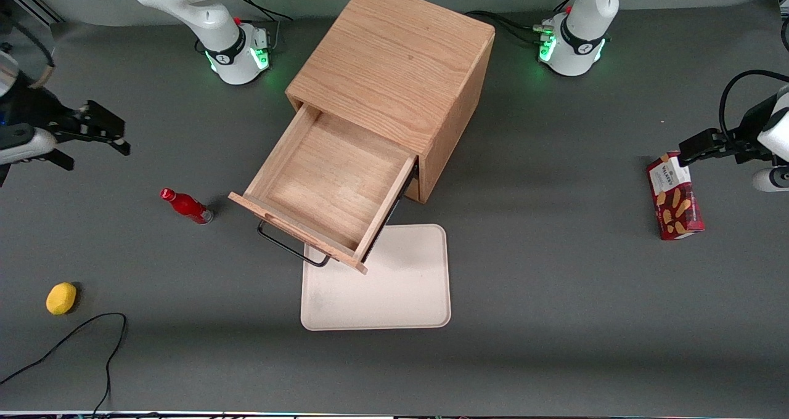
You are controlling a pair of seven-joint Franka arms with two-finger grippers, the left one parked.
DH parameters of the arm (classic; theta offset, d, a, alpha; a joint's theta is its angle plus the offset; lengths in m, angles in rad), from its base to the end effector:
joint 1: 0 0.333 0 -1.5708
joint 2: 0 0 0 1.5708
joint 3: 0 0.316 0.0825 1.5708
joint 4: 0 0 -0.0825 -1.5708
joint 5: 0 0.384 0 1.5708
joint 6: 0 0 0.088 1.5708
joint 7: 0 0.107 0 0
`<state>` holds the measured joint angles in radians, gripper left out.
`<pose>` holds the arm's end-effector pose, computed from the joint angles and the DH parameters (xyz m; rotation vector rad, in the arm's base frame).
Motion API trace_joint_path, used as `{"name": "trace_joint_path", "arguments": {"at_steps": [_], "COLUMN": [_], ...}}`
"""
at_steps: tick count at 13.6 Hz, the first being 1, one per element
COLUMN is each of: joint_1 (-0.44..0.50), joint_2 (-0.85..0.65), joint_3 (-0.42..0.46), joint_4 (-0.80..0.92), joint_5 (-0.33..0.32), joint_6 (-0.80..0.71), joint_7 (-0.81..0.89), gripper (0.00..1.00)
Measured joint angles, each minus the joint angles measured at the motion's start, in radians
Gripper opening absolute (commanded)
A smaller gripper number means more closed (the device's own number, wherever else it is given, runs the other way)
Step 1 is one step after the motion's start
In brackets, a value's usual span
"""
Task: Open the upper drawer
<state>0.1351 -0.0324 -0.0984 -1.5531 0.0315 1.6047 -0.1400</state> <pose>0.5479 0.0224 0.6539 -3.0963 -0.2745 -0.1330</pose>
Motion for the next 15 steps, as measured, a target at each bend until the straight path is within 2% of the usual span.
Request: {"name": "trace_joint_path", "arguments": {"at_steps": [3,8,12,15], "joint_1": [-0.058,-0.066,-0.066,-0.084], "joint_2": [-0.007,-0.005,0.015,0.021], "joint_3": [0.000,0.002,0.003,0.003], "joint_4": [-0.011,-0.019,-0.027,-0.028], "joint_5": [0.000,0.000,0.000,0.000], "joint_6": [0.000,0.020,0.040,0.069], "joint_7": [0.065,0.312,0.311,0.230], "gripper": [1.00,1.00,1.00,1.00]}}
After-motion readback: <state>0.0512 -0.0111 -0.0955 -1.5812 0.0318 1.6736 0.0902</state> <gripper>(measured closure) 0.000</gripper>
